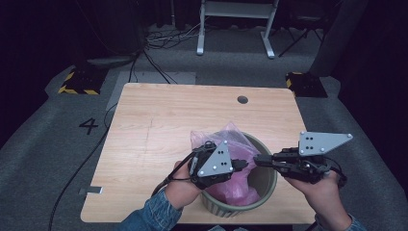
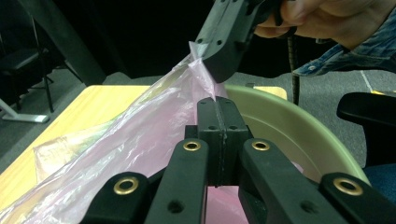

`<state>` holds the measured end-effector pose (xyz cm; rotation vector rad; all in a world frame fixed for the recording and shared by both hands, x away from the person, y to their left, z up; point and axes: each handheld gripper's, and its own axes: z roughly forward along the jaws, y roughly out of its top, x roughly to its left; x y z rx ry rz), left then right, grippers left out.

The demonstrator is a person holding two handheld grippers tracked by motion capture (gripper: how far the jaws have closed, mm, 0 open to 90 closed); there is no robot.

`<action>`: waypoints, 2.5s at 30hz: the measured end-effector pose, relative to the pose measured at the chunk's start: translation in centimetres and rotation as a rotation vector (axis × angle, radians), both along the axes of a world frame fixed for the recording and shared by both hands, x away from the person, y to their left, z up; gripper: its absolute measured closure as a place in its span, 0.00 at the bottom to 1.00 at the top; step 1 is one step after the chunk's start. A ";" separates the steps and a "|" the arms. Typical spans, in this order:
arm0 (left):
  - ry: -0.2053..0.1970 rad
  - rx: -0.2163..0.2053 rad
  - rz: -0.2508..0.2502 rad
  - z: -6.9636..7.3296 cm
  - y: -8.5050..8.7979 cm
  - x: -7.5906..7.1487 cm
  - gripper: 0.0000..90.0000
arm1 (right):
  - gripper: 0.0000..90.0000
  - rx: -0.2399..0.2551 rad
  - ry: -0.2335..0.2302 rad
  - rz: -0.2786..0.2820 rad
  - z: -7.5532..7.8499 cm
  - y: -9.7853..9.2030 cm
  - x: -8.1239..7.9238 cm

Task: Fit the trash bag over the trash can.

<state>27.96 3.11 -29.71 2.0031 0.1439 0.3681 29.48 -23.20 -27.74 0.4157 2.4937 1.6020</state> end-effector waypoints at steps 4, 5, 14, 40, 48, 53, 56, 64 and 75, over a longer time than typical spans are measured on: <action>0.006 -0.026 -0.009 0.8 0.7 0.1 1.00 | 1.00 0.007 -0.039 -0.052 0.6 -0.6 -0.1; 0.001 -0.030 -0.003 1.1 0.9 0.1 1.00 | 1.00 0.006 -0.044 -0.065 0.9 -0.8 -0.1; -0.002 -0.055 0.051 0.3 3.9 0.2 1.00 | 1.00 -0.008 -0.066 -0.154 1.5 -3.0 0.3; 0.073 -0.149 0.067 -3.6 14.6 -1.7 1.00 | 1.00 -0.047 0.030 -0.338 -1.8 -10.7 0.2; 0.073 -0.142 0.101 -4.5 16.7 -1.5 1.00 | 1.00 -0.036 0.051 -0.381 -3.3 -13.0 -0.6; 0.080 -0.148 0.135 -5.1 17.8 -1.7 1.00 | 1.00 -0.016 0.074 -0.414 -4.4 -14.8 -1.2; 0.075 -0.165 0.141 -5.1 18.1 -1.9 1.00 | 1.00 -0.008 0.078 -0.412 -4.6 -15.1 -1.8; 0.055 -0.209 0.099 -3.1 16.9 -1.6 0.54 | 0.59 0.004 -0.056 -0.364 -2.6 -13.2 -2.3; 0.026 -0.248 0.065 0.6 15.8 -0.3 0.42 | 0.40 0.008 -0.126 -0.345 -0.5 -11.6 0.0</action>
